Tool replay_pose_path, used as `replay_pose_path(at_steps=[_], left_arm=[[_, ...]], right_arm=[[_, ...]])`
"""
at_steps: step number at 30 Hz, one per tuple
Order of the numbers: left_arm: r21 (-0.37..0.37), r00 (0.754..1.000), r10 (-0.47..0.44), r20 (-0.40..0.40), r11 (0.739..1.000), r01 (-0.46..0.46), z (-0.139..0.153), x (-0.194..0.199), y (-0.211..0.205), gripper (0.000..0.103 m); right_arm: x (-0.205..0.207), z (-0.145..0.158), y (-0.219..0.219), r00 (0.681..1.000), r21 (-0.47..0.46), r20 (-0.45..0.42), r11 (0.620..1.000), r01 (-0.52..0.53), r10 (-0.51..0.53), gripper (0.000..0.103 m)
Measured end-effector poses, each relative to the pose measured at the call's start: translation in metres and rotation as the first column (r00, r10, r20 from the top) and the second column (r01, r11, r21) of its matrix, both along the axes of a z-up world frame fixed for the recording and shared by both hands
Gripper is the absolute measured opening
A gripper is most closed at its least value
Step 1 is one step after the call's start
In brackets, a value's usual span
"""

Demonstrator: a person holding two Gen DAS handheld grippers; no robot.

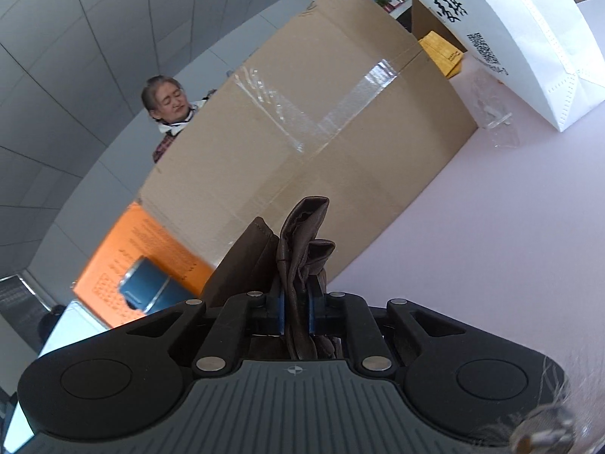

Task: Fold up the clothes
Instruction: 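Close the left gripper on one vest edge while the right gripper grasps another edge, then lift the brown vest with both grippers and carry it over the mouse mat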

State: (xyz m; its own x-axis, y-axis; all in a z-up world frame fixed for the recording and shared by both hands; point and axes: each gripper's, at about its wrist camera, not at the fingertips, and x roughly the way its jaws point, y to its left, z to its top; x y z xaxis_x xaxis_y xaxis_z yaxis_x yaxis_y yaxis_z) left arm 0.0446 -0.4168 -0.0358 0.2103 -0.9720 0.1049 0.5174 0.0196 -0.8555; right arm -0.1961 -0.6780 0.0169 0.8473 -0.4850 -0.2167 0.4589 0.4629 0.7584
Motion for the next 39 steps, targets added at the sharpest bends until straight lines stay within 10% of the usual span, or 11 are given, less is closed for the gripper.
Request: replay_pose_path(at_steps=[13, 21, 39], left_arm=[[0.047, 0.916, 0.330, 0.228, 0.936, -0.349, 0.063, -0.034, 0.164, 0.002], [0.068, 0.834, 0.551, -0.008, 0.833, -0.549, 0.035, -0.026, 0.273, 0.002], [0.145, 0.675, 0.603, -0.425, 0.781, -0.607, -0.056, -0.030, 0.403, 0.005]], right_arm=[[0.047, -0.006, 0.097, 0.924, 0.103, 0.150, 0.924, -0.369, 0.352, 0.010], [0.054, -0.039, 0.163, 0.873, 0.114, 0.144, 0.869, -0.482, 0.465, 0.009], [0.052, -0.052, 0.176, 0.927, 0.130, -0.011, 0.920, -0.370, 0.374, 0.009]])
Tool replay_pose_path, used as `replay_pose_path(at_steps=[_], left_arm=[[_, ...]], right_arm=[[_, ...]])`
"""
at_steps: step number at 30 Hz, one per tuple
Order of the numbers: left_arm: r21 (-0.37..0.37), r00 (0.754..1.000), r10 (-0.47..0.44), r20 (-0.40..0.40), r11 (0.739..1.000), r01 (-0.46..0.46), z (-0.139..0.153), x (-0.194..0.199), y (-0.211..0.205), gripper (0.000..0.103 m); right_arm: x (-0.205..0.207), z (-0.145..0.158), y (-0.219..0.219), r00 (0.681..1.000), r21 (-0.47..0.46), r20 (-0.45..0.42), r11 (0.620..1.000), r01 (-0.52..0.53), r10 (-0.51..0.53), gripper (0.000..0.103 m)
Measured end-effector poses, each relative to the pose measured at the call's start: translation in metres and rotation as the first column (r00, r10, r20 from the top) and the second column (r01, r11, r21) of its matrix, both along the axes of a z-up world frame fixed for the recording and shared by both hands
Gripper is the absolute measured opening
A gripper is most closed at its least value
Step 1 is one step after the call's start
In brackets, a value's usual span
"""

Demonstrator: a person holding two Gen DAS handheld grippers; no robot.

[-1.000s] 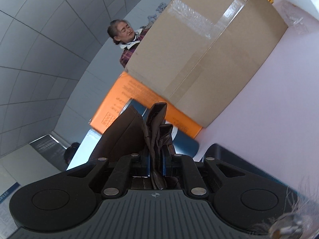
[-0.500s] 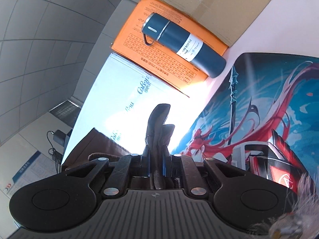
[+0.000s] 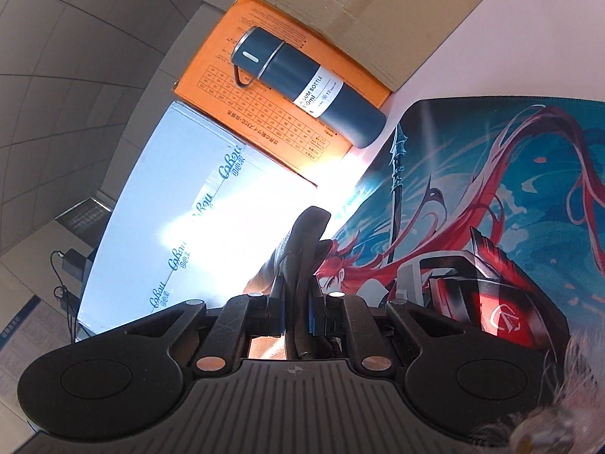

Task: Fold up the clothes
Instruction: 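Lift the brown vest with both grippers and carry it over the mouse mat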

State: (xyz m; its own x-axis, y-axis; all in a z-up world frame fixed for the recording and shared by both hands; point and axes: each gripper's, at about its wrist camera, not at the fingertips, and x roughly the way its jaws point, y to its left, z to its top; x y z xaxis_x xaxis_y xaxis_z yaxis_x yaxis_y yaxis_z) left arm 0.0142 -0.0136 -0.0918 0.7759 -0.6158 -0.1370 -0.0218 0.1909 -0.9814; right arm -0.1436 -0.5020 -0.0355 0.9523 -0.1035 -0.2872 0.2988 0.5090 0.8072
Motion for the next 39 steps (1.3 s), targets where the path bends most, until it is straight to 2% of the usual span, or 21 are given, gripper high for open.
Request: replay_pose_path(at_steps=[3, 5, 13, 17, 19, 21, 23, 25, 27, 28, 30, 32, 35, 37, 38, 39], left_arm=[[-0.004, 0.996, 0.019, -0.093, 1.000, -0.020, -0.013, -0.001, -0.002, 0.011], [-0.044, 0.990, 0.003, -0.139, 0.999, -0.009, -0.022, 0.000, -0.001, 0.018], [-0.139, 0.987, 0.006, -0.160, 0.990, -0.029, -0.021, 0.008, 0.000, 0.044], [-0.123, 0.988, 0.086, -0.130, 0.987, -0.102, -0.011, 0.006, 0.010, 0.064], [-0.080, 0.987, 0.128, -0.102, 0.987, -0.137, -0.002, 0.007, 0.018, 0.075], [-0.005, 0.987, 0.153, -0.043, 0.988, -0.153, 0.008, 0.008, 0.024, 0.079], [0.107, 0.989, 0.141, 0.037, 0.984, -0.144, 0.023, 0.015, 0.026, 0.082], [0.234, 0.985, 0.105, 0.137, 0.963, -0.135, 0.041, 0.023, 0.024, 0.085], [0.397, 0.970, 0.042, 0.239, 0.907, -0.138, 0.065, 0.034, 0.016, 0.087], [0.484, 0.955, -0.019, 0.295, 0.865, -0.132, 0.077, 0.041, 0.007, 0.092], [0.643, 0.909, -0.183, 0.374, 0.757, -0.112, 0.098, 0.057, -0.013, 0.092], [0.752, 0.850, -0.353, 0.391, 0.654, -0.074, 0.111, 0.077, -0.035, 0.093], [0.843, 0.797, -0.529, 0.293, 0.537, 0.047, 0.116, 0.113, -0.066, 0.093], [0.884, 0.745, -0.641, 0.187, 0.440, 0.157, 0.110, 0.140, -0.090, 0.093], [0.891, 0.733, -0.665, 0.143, 0.408, 0.197, 0.106, 0.151, -0.100, 0.093], [0.895, 0.729, -0.678, 0.098, 0.381, 0.234, 0.101, 0.161, -0.109, 0.093]], right_arm=[[0.009, 0.007, -0.004, 0.999, -0.056, -0.036, 0.998, 0.006, -0.008, 0.009], [0.015, 0.013, -0.008, 0.998, -0.092, -0.057, 0.996, 0.009, -0.015, 0.009], [0.041, 0.024, -0.030, 0.991, -0.206, -0.129, 0.978, -0.002, -0.025, 0.009], [0.055, 0.021, -0.042, 0.982, -0.235, -0.179, 0.972, 0.015, -0.059, 0.009], [0.059, 0.019, -0.049, 0.983, -0.216, -0.174, 0.976, 0.019, -0.058, 0.010], [0.063, 0.018, -0.056, 0.987, -0.212, -0.160, 0.977, -0.003, -0.031, 0.010], [0.069, 0.019, -0.059, 0.988, -0.227, -0.155, 0.974, -0.027, -0.009, 0.010], [0.078, 0.017, -0.063, 0.985, -0.252, -0.171, 0.967, -0.043, -0.001, 0.010], [0.089, 0.015, -0.067, 0.981, -0.269, -0.194, 0.962, -0.045, -0.008, 0.010], [0.094, 0.013, -0.069, 0.978, -0.275, -0.207, 0.960, -0.046, -0.013, 0.010], [0.103, 0.009, -0.072, 0.977, -0.286, -0.213, 0.958, -0.041, -0.022, 0.011], [0.108, 0.004, -0.072, 0.978, -0.298, -0.206, 0.954, -0.030, -0.034, 0.013], [0.110, 0.000, -0.074, 0.981, -0.308, -0.191, 0.951, -0.028, -0.034, 0.020], [0.107, 0.001, -0.076, 0.984, -0.310, -0.180, 0.950, -0.038, -0.019, 0.024], [0.105, 0.001, -0.078, 0.985, -0.307, -0.173, 0.951, -0.043, -0.012, 0.028], [0.103, 0.001, -0.079, 0.985, -0.308, -0.174, 0.950, -0.049, -0.006, 0.036]])
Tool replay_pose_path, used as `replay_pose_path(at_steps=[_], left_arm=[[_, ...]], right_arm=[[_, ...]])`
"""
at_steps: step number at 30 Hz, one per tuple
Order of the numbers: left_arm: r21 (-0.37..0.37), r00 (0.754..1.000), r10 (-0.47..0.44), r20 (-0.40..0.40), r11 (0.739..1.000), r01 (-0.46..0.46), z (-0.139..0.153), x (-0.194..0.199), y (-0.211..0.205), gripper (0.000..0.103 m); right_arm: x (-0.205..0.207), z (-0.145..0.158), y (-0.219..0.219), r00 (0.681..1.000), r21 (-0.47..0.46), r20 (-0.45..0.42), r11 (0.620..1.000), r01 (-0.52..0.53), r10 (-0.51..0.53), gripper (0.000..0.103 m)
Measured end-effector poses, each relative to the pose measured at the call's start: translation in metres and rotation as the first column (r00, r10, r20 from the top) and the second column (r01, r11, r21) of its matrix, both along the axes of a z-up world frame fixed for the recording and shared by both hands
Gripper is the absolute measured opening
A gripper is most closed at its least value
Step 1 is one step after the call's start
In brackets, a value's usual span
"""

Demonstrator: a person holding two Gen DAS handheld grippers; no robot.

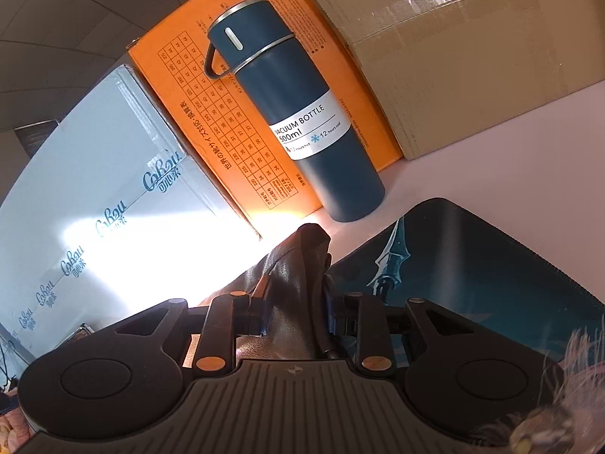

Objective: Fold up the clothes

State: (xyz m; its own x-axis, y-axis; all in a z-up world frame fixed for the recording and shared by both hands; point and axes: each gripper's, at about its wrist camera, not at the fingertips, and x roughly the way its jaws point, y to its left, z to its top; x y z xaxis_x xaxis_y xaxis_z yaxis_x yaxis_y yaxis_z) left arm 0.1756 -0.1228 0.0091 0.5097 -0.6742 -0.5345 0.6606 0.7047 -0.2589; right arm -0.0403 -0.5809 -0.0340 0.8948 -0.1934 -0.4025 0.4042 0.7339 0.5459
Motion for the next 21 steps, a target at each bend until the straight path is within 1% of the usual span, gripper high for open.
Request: replay_pose_path(at_steps=[1, 2, 3, 6, 7, 8, 10, 13, 14, 18, 19, 20, 21], left_arm=[[0.028, 0.999, -0.012, -0.036, 1.000, 0.013, -0.005, 0.010, -0.009, 0.093], [0.050, 0.997, -0.028, -0.068, 0.998, 0.031, -0.011, 0.019, -0.016, 0.093], [0.065, 0.994, -0.048, -0.100, 0.996, 0.055, -0.017, 0.025, -0.022, 0.093], [0.099, 0.974, -0.107, -0.200, 0.987, 0.129, -0.035, 0.037, -0.036, 0.093], [0.104, 0.969, -0.128, -0.214, 0.983, 0.153, -0.039, 0.037, -0.040, 0.093], [0.090, 0.966, -0.147, -0.215, 0.981, 0.169, -0.039, 0.036, -0.040, 0.093], [0.038, 0.960, -0.182, -0.215, 0.980, 0.194, -0.037, 0.034, -0.036, 0.093], [-0.092, 0.936, -0.265, -0.231, 0.964, 0.251, -0.032, 0.036, -0.028, 0.093], [-0.101, 0.933, -0.271, -0.237, 0.962, 0.254, -0.033, 0.037, -0.028, 0.093], [-0.056, 0.934, -0.239, -0.265, 0.971, 0.233, -0.040, 0.045, -0.033, 0.093], [-0.038, 0.938, -0.230, -0.261, 0.973, 0.228, -0.041, 0.044, -0.036, 0.091], [-0.019, 0.943, -0.230, -0.239, 0.972, 0.232, -0.041, 0.040, -0.039, 0.091], [-0.003, 0.948, -0.238, -0.210, 0.970, 0.242, -0.040, 0.035, -0.041, 0.083]], right_arm=[[-0.001, 0.001, 0.000, 1.000, -0.007, -0.009, 1.000, -0.007, 0.006, 0.042], [-0.002, 0.003, -0.001, 1.000, -0.016, -0.018, 1.000, -0.016, 0.015, 0.051], [-0.004, 0.005, -0.001, 0.999, -0.023, -0.021, 0.999, -0.027, 0.026, 0.058], [-0.016, 0.010, -0.007, 0.999, -0.029, 0.011, 0.998, -0.051, 0.052, 0.067], [-0.019, 0.011, -0.010, 0.997, -0.016, 0.030, 0.997, -0.076, 0.076, 0.072], [-0.020, 0.010, -0.012, 0.994, 0.005, 0.040, 0.994, -0.105, 0.104, 0.077], [-0.019, 0.006, -0.013, 0.987, 0.052, 0.046, 0.986, -0.155, 0.153, 0.078], [-0.016, 0.006, -0.011, 0.981, 0.067, 0.055, 0.980, -0.188, 0.185, 0.078], [-0.016, 0.005, -0.011, 0.980, 0.077, 0.066, 0.978, -0.195, 0.190, 0.078], [-0.017, 0.003, -0.012, 0.979, 0.099, 0.077, 0.975, -0.198, 0.191, 0.079], [-0.018, 0.004, -0.012, 0.979, 0.095, 0.076, 0.976, -0.197, 0.191, 0.079], [-0.018, 0.005, -0.011, 0.979, 0.088, 0.074, 0.977, -0.196, 0.190, 0.079], [-0.019, 0.006, -0.011, 0.979, 0.078, 0.072, 0.978, -0.195, 0.189, 0.079]])
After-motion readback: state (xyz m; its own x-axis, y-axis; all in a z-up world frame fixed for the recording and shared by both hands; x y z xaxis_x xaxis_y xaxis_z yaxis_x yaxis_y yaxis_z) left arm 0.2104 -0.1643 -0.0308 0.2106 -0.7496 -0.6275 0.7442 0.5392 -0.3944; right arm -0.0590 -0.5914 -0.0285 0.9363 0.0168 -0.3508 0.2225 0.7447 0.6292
